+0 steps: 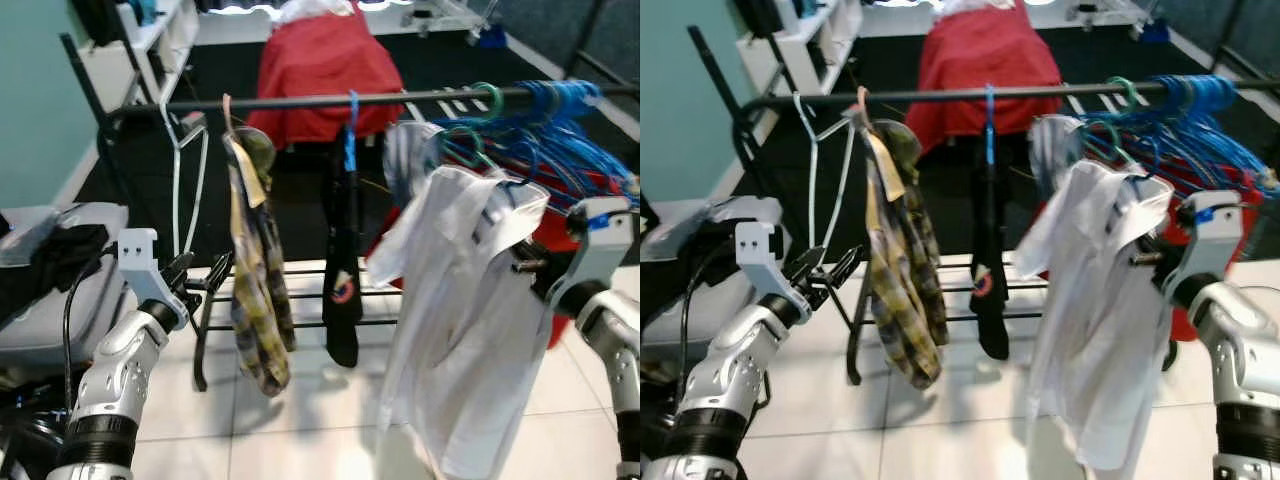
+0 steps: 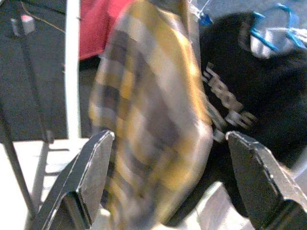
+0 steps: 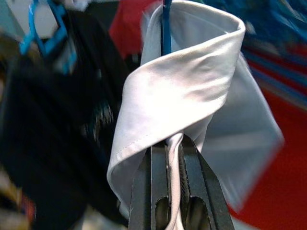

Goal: Hang hanger

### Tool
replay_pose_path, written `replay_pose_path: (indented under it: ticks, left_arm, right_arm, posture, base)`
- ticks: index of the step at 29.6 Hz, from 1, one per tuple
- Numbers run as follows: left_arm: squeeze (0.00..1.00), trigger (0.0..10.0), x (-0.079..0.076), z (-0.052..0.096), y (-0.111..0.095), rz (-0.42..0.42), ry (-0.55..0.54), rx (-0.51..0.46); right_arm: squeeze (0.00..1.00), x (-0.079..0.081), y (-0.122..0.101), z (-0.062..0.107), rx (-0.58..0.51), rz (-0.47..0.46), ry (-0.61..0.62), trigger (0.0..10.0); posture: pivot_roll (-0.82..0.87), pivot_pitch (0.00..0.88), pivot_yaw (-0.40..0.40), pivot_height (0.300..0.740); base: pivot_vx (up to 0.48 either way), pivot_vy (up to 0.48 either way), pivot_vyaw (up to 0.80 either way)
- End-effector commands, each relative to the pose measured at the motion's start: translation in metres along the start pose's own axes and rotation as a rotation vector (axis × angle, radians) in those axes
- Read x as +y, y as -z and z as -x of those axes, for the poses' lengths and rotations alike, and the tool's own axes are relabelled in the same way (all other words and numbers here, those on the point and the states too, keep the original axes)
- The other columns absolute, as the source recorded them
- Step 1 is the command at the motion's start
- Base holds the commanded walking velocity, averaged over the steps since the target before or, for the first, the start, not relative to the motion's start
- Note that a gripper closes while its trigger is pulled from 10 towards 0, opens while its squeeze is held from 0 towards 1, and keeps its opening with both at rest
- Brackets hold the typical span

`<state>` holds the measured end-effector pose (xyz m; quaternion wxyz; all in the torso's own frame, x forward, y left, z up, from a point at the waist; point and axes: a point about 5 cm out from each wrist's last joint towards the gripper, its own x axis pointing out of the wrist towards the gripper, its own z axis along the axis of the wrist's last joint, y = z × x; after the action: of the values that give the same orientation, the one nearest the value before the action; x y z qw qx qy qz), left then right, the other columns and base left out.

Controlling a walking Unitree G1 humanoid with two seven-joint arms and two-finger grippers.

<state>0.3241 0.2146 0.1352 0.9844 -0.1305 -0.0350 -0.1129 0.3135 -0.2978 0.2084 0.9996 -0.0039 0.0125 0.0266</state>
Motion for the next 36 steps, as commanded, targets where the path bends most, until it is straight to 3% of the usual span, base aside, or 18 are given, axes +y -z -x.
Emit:
replay_pose_path:
  ticks: [1,7,18,21,24,26,30,36]
  left_arm:
    - [0.00,10.0,-0.002,0.000,0.001,-0.006,0.006,0.000]
    - [0.00,10.0,-0.006,0.001,0.003,0.007,0.021,-0.003]
    - [0.00,10.0,0.001,0.005,0.013,0.007,-0.025,0.044]
    - [0.00,10.0,0.025,0.022,0.034,-0.008,-0.168,0.101]
    - [0.00,10.0,0.025,0.022,0.034,-0.008,-0.168,0.101]
    - [0.00,10.0,0.032,0.032,0.044,-0.007,-0.200,0.128]
    - [0.00,10.0,0.034,0.039,0.052,0.006,-0.215,0.143]
    - [0.00,10.0,0.037,0.047,0.057,0.025,-0.252,0.104]
  right_arm:
    - [0.00,-0.004,-0.010,0.002,-0.058,0.015,0.013,10.0]
    - [0.00,-0.001,-0.020,0.003,-0.094,0.013,-0.032,10.0]
    - [0.00,-0.004,-0.017,0.002,-0.063,0.020,0.001,10.0]
    - [0.00,-0.002,-0.006,-0.001,-0.008,0.042,-0.004,10.0]
    - [0.00,-0.002,-0.006,-0.001,-0.008,0.042,-0.004,10.0]
    - [0.00,-0.005,0.006,-0.003,0.044,0.043,0.024,10.0]
    - [0.00,-0.014,0.012,-0.004,0.055,0.004,0.068,10.0]
    - [0.00,-0.019,-0.002,-0.012,-0.036,-0.035,0.049,10.0]
  posture:
    - [-0.14,0.076,0.017,0.740]
    - [-0.13,0.081,0.018,0.740]
    - [-0.13,0.087,0.019,0.740]
    - [-0.13,0.089,0.021,0.740]
    - [-0.13,0.089,0.021,0.740]
    - [-0.13,0.091,0.021,0.740]
    - [-0.12,0.093,0.021,0.740]
    - [-0.11,0.099,0.023,0.740]
  base:
    - [0.480,0.000,0.00]
    - [0.454,0.000,0.00]
    - [0.000,0.000,0.00]
    - [0.000,0.000,0.00]
    - [0.000,0.000,0.00]
    - [0.000,0.000,0.00]
    - [0.000,0.000,0.00]
    - [0.000,0.000,0.00]
